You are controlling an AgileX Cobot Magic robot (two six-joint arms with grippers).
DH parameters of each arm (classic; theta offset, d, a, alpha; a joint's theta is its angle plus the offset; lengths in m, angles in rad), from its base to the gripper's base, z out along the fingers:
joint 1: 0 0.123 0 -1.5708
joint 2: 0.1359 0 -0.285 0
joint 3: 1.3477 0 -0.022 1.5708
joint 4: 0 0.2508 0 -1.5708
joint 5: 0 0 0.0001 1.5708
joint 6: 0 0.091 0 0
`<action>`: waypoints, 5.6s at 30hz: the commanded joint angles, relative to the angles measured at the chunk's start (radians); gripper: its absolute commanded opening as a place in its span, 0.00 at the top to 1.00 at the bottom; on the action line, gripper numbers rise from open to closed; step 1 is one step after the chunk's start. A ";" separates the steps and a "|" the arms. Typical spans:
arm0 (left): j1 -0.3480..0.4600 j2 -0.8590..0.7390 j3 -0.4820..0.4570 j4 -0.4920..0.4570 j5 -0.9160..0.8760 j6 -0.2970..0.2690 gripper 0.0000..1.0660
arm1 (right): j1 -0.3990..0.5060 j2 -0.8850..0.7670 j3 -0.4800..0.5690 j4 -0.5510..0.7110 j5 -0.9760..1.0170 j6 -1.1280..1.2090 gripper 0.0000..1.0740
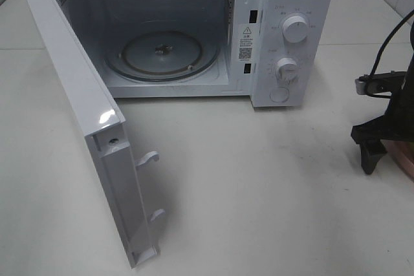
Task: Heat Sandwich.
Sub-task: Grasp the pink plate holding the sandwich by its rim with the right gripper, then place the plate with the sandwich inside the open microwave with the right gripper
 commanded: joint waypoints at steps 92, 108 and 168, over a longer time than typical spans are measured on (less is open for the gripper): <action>0.003 -0.028 0.004 0.001 -0.004 -0.001 0.05 | 0.375 -0.474 0.281 -0.230 0.222 0.236 0.98; 0.003 -0.028 0.004 0.001 -0.004 -0.001 0.05 | 0.592 -0.613 0.298 -0.232 0.310 0.246 0.98; 0.003 -0.028 0.004 0.001 -0.004 -0.001 0.05 | 1.198 -0.758 0.298 -0.197 0.362 -0.169 0.96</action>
